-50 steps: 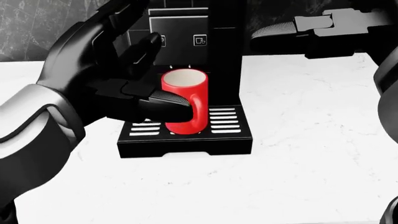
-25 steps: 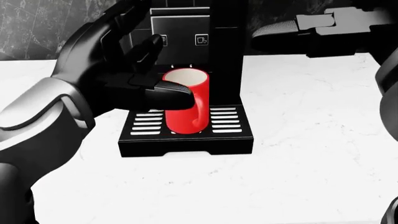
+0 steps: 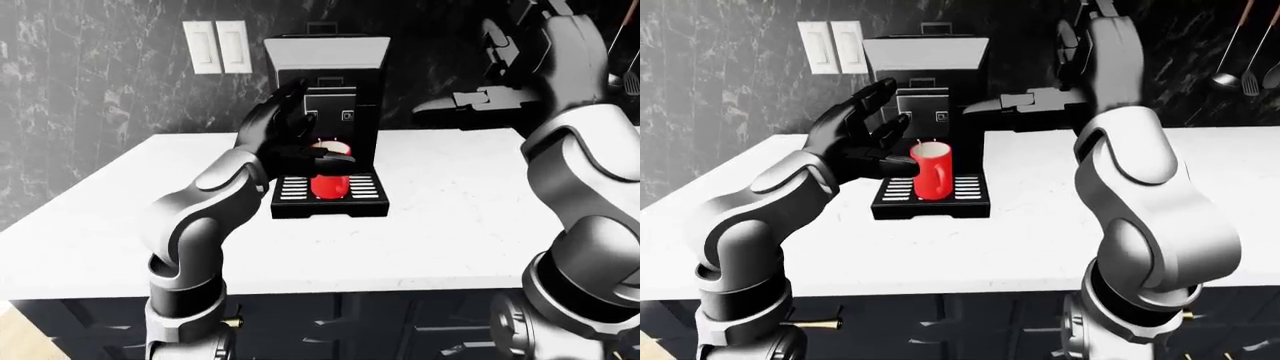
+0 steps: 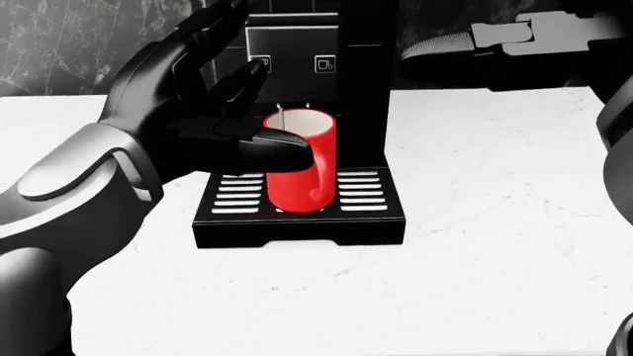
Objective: Press the button on the coffee machine to serve coffee.
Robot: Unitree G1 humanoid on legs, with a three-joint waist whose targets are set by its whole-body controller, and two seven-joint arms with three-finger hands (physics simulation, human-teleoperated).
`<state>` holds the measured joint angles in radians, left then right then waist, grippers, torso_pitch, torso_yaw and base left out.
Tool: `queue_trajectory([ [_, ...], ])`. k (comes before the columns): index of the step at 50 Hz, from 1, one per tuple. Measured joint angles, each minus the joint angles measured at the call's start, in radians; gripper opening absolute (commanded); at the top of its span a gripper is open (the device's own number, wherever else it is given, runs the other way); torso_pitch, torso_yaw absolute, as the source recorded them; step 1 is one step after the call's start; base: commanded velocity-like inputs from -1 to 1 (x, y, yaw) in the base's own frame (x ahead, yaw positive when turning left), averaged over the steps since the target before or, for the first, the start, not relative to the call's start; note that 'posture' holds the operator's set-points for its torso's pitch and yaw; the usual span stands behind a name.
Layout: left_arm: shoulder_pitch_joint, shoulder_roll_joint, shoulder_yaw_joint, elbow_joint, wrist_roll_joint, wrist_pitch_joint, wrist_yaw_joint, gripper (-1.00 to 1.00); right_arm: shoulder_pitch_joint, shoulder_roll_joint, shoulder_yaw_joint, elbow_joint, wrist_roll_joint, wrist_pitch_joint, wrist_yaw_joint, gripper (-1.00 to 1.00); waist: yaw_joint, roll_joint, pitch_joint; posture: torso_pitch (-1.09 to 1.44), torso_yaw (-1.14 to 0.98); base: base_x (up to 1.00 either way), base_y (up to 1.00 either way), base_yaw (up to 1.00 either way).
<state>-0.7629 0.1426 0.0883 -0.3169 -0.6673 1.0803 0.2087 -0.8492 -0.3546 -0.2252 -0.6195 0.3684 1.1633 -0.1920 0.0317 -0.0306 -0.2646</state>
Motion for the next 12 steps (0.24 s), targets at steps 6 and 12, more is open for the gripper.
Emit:
queue_trajectory([
  [6, -0.001, -0.007, 0.004, 0.006, 0.013, -0.003, -0.010, 1.00, -0.004, 0.000, 0.000, -0.004, 0.002, 0.004, -0.003, 1.00, -0.002, 0.001, 0.001, -0.39, 0.00, 0.00, 0.00, 0.00],
  [12, -0.005, -0.009, 0.008, 0.000, 0.011, 0.006, -0.008, 1.00, -0.001, 0.001, 0.002, 0.001, 0.002, 0.000, -0.002, 1.00, -0.004, 0.002, 0.002, -0.39, 0.00, 0.00, 0.00, 0.00],
])
